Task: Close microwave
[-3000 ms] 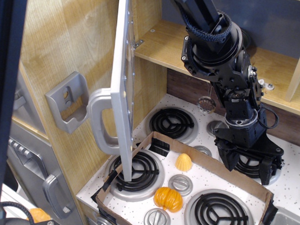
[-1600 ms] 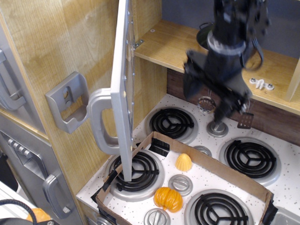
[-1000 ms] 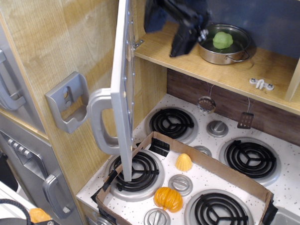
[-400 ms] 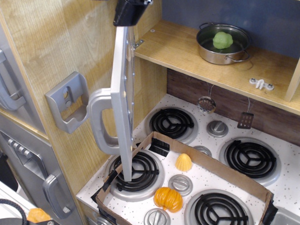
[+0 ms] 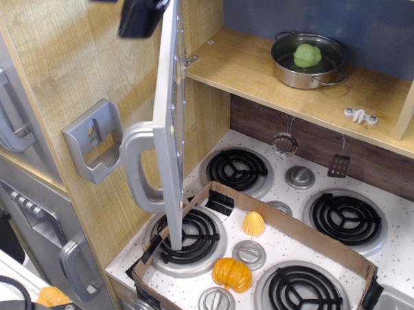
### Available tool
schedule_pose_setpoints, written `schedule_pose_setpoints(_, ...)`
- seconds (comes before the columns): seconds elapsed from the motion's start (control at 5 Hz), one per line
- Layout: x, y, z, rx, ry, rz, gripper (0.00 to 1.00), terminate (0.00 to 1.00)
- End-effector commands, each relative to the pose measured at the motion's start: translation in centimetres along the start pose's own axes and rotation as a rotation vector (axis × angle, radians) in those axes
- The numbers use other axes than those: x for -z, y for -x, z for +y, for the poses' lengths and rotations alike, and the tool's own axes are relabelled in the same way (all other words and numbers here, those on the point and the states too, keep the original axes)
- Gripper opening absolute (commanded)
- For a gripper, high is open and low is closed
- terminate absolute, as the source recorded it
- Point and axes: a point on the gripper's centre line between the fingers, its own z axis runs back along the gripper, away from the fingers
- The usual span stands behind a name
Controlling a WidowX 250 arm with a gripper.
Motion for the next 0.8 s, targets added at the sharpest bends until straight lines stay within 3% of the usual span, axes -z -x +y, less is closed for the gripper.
schedule_pose_setpoints(0.0,2.4,-0.8,-0.3,-0.032,0.01,-0.107,1.0,0.0)
schedule_pose_setpoints(0.2,4.2,-1.8,-1.0,-0.039,0.034,-0.241,1.0,0.0)
schedule_pose_setpoints(0.4,4.9,-3.2,-2.1,-0.075,0.041,-0.463,1.0,0.0)
schedule_pose_setpoints(0.6,5.4,-4.8,-2.9,-0.09,0.052,-0.59,1.0,0.0)
